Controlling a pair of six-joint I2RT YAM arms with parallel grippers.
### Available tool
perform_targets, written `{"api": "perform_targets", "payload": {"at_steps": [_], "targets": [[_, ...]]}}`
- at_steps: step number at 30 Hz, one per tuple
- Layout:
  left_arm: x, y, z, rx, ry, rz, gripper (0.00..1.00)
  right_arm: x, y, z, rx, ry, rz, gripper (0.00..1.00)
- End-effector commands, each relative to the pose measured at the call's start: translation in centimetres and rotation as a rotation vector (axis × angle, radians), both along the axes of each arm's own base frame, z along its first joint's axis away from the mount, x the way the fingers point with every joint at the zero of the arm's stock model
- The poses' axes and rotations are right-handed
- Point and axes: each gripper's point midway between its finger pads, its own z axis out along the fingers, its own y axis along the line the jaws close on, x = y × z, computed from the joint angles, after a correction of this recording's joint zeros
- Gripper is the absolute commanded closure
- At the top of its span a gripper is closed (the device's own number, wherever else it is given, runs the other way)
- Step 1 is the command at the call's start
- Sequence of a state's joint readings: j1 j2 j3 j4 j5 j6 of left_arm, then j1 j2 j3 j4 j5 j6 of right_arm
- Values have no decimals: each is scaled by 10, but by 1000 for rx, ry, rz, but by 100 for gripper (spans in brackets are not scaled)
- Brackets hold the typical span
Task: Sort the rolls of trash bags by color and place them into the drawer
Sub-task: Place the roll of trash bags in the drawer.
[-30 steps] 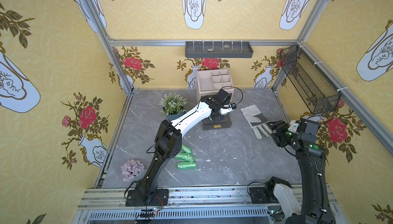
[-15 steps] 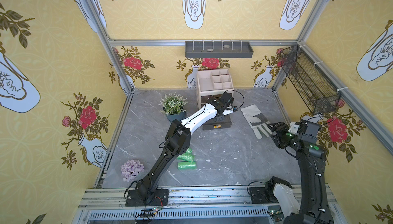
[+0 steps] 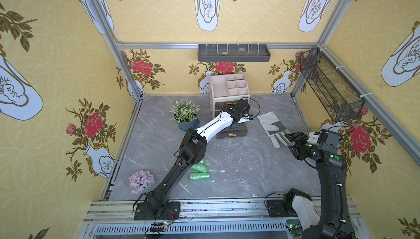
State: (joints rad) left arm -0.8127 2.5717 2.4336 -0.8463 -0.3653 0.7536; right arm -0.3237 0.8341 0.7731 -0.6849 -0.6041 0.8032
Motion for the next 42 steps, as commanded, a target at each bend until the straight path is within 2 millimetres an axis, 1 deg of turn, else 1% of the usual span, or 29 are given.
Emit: {"api": "perform_targets", "payload": {"at_steps": [1, 4, 9, 11, 16, 25, 30, 35, 39, 42], "targets": [[9, -7, -3, -11, -36, -15, 86, 3, -1, 2, -13, -22, 12, 32], [12, -9, -3, -10, -51, -8, 83, 3, -2, 1, -10, -18, 11, 32], [12, -13, 3, -32, -61, -6, 75, 4, -2, 0, -6, -18, 9, 32], [13, -13, 5, -33, -67, -3, 71, 4, -3, 0, -5, -17, 9, 32], [12, -9, 8, -22, -70, 2, 67, 3, -3, 2, -7, -21, 7, 32], [8, -2, 21, -37, -84, 22, 65, 2, -3, 8, -7, -30, 8, 32], [5, -1, 18, -42, -75, 22, 63, 1, -3, 11, -6, -34, 6, 32], [8, -4, 13, -49, -72, 33, 63, 0, -3, 11, -8, -34, 5, 32], [8, -4, 20, -67, -77, 45, 63, 1, -4, 12, -12, -35, 5, 32], [5, -3, 31, -90, -80, 49, 64, 1, -4, 13, -10, -38, 6, 32]]}}
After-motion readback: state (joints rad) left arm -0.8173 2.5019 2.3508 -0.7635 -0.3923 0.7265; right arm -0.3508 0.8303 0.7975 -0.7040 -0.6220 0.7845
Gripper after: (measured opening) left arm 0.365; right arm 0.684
